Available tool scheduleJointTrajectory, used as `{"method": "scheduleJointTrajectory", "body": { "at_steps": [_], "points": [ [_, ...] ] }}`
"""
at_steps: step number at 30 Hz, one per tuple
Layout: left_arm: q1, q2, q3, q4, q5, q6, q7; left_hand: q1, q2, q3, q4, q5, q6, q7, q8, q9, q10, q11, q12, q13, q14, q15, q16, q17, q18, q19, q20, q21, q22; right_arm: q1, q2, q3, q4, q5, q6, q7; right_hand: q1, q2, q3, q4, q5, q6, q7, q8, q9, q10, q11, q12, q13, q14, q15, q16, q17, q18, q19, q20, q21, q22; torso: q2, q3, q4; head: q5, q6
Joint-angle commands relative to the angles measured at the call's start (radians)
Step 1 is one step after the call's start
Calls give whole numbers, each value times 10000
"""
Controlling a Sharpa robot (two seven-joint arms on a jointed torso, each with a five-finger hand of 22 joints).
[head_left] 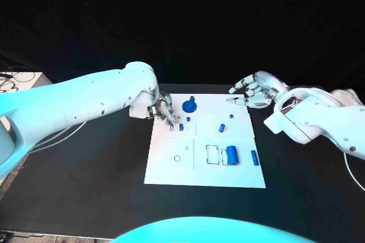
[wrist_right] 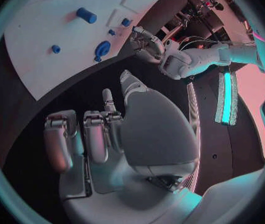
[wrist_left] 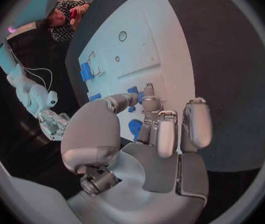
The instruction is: Assemble the parts on the task board
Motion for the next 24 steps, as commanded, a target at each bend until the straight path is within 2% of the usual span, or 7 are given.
{"method": "scheduleJointTrajectory", "body": {
  "at_steps": [1,14,19,24],
  "points": [
    [13,129,-34,-167,344,384,-34,81,10,2029,-2087,38,65,-28,5,-1,-6,-47,-15,-44,1025,-64,34,2634,-108,45,2,22,275,-5,13,1,13,-51,128,99,89,25,36,16,35,-31,-34,64,-9,499,38,-14,2145,1023,39,30,2555,-46,1005,31,-18,2577,0,-5,-8,17,-7],
    [-9,449,-108,-648,578,361,-39,128,46,1962,-2046,-50,44,-11,-44,-18,-55,-34,-94,-178,1025,-59,34,2634,-104,23,1,5,256,-5,34,1,13,-53,124,107,89,25,36,16,35,-31,-34,64,-9,499,38,-14,2145,1023,39,30,2555,-46,1005,31,-18,2577,20,-12,-14,37,7],
    [-20,518,-192,-770,636,505,-53,145,37,1954,-2056,-44,42,-12,-49,-18,-44,-34,-79,-153,1025,-58,34,2634,-113,49,1,26,289,-5,32,1,17,-53,124,103,89,25,36,16,35,-31,-34,64,-9,499,38,-14,2145,1023,39,30,2555,-46,1005,31,-18,2577,10,-1,-8,30,-26],
    [-40,532,-248,-841,686,599,-64,170,18,1943,-2075,-29,43,-13,-55,-18,-48,-36,-86,-166,1025,-58,34,2634,-114,51,1,29,293,-5,30,1,19,-53,123,105,89,25,36,16,35,-31,-34,64,-9,499,38,-14,2145,1023,39,30,2555,-46,1005,31,-18,2577,8,-9,-7,21,-30]
  ]
}}
